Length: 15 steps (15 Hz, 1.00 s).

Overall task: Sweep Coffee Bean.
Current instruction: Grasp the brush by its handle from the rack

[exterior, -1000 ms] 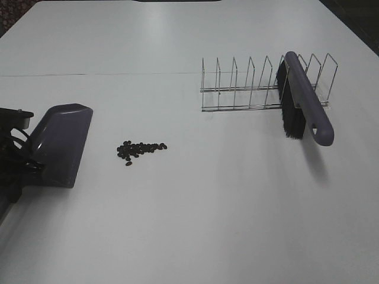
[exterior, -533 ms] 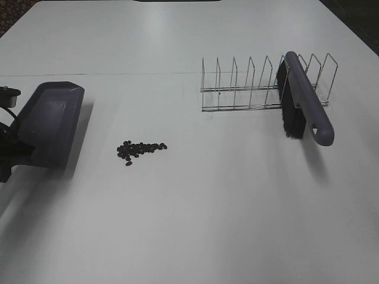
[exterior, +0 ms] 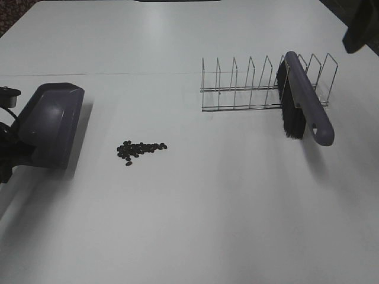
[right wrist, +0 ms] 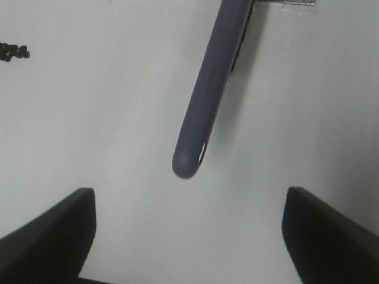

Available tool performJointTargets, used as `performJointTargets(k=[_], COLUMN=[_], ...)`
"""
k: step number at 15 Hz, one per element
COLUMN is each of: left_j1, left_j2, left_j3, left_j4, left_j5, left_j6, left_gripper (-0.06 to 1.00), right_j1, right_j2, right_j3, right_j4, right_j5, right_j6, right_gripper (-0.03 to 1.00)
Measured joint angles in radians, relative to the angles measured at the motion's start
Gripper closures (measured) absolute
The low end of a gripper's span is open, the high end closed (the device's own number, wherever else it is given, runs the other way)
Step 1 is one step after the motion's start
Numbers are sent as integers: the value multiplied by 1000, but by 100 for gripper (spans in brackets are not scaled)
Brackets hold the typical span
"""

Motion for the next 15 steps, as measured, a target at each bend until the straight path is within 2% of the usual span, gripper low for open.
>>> performJointTargets(k=[3, 4, 7, 11, 15], left_j1=[0, 0, 0, 0, 0], left_j2=[0, 0, 0, 0, 0], left_j3=[0, 0, 0, 0, 0], left_j4=[0, 0, 0, -2, -33], left_j5=[0, 0, 0, 0, 0], left_j6=[0, 0, 0, 0, 0], left_gripper=[61, 61, 61, 61, 61], right_j1=[0, 0, 0, -19, -114], right_j2=[197, 333, 487, 633, 746], right_j3=[-166, -288, -441, -530, -563], right_j4=[0, 0, -31, -93, -29], right_j5=[0, 0, 0, -1, -2], right_j6=[-1, -1, -1, -10, -65], right_gripper=[22, 22, 22, 22, 22])
